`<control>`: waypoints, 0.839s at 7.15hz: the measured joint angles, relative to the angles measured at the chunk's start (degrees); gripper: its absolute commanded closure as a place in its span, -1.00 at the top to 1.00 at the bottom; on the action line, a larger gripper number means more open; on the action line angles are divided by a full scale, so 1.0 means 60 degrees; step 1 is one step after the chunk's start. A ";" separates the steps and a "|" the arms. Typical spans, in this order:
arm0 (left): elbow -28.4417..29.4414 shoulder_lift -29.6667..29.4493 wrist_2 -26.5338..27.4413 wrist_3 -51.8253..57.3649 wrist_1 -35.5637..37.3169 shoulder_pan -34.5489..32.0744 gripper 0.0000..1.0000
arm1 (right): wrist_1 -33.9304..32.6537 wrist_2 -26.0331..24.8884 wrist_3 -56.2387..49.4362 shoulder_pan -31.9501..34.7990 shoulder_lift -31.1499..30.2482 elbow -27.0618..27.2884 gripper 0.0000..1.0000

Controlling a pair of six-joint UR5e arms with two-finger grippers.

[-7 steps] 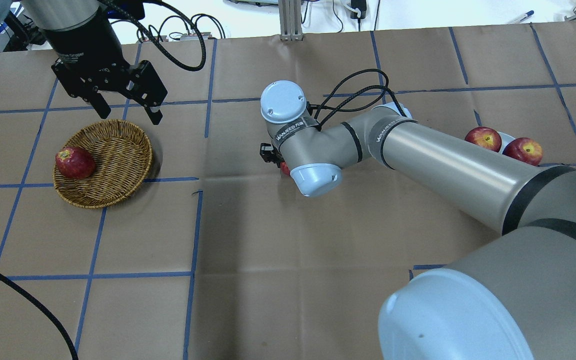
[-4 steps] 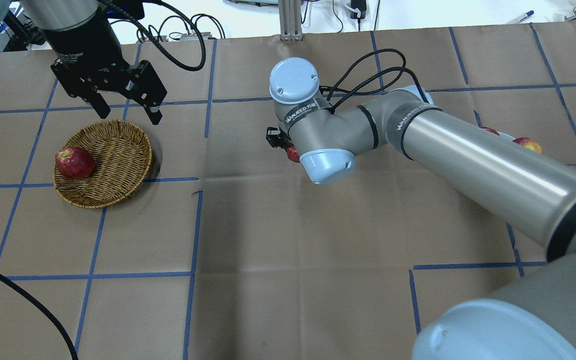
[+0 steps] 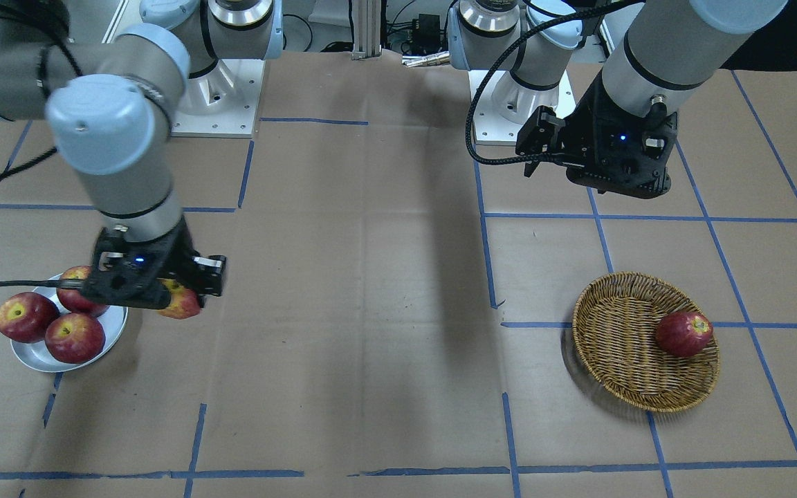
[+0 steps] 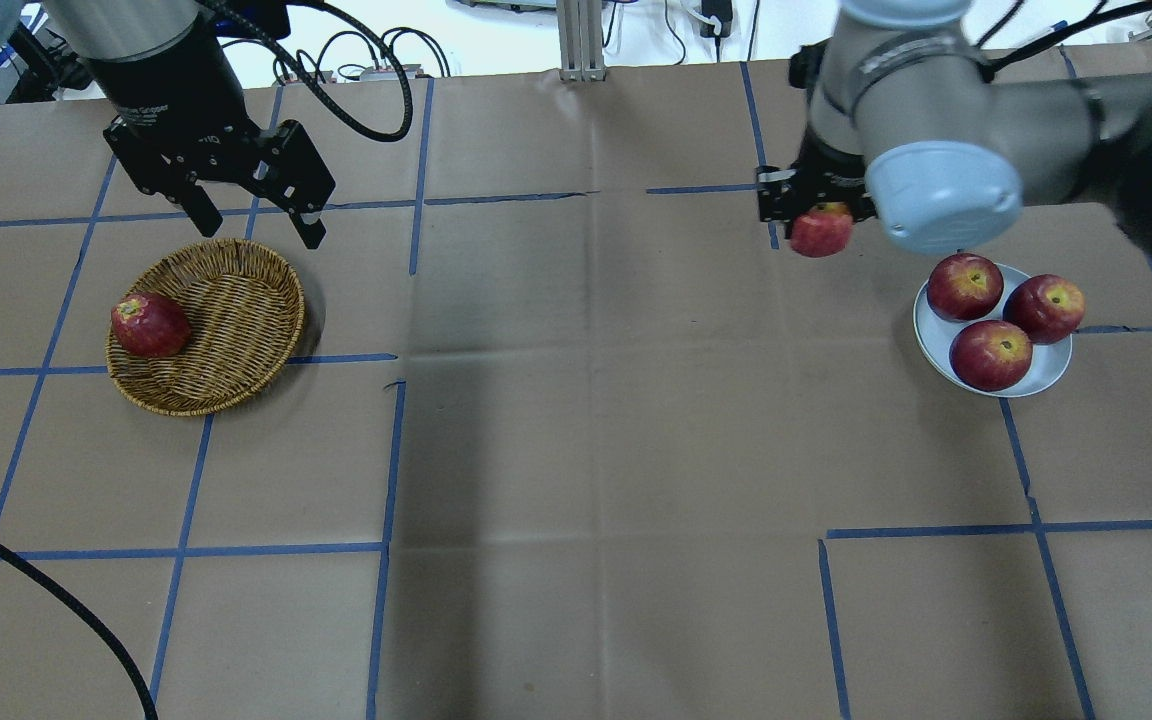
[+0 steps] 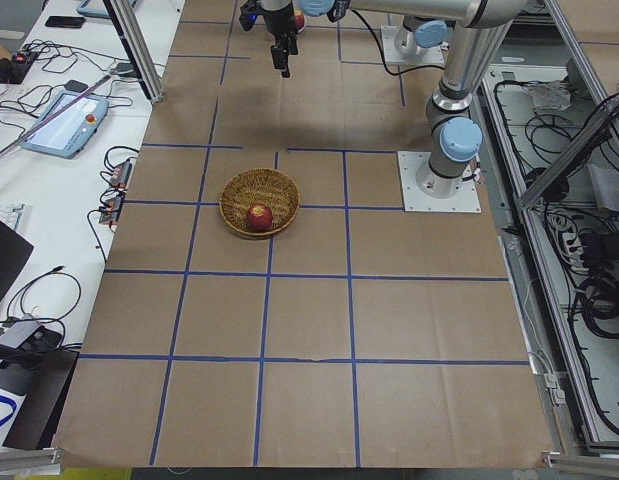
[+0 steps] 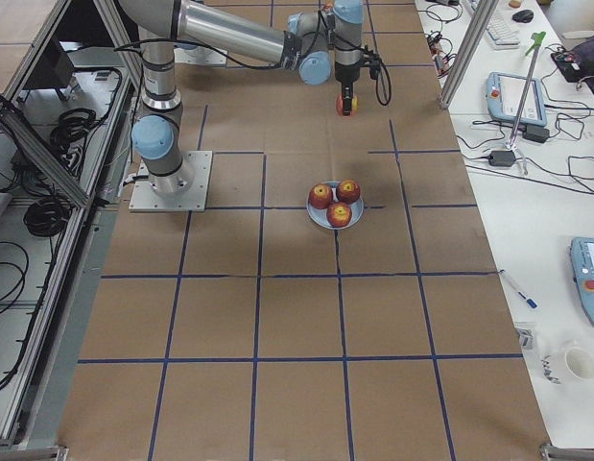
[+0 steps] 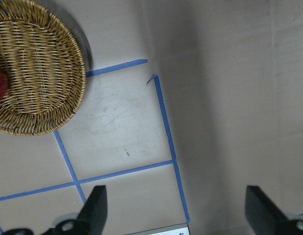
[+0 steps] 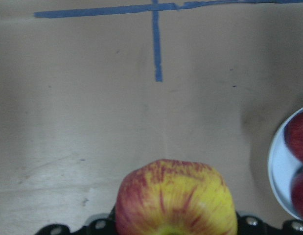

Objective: Transfer apple from basket to plate
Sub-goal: 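Carry the apple with the right gripper onto the white plate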

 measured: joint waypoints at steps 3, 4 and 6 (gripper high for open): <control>0.0004 -0.0005 0.0000 -0.0001 0.0005 -0.0001 0.98 | 0.0015 0.0213 -0.3417 -0.2777 -0.0304 0.0502 -0.03; 0.0002 -0.0005 0.0000 -0.0001 0.0005 -0.0001 0.98 | -0.0328 0.0538 -0.4203 -0.3448 -0.0274 0.0864 -0.03; 0.0000 -0.0006 0.0000 -0.0010 0.0005 -0.0001 0.98 | -0.1298 0.0940 -0.5016 -0.4227 -0.0141 0.1596 -0.02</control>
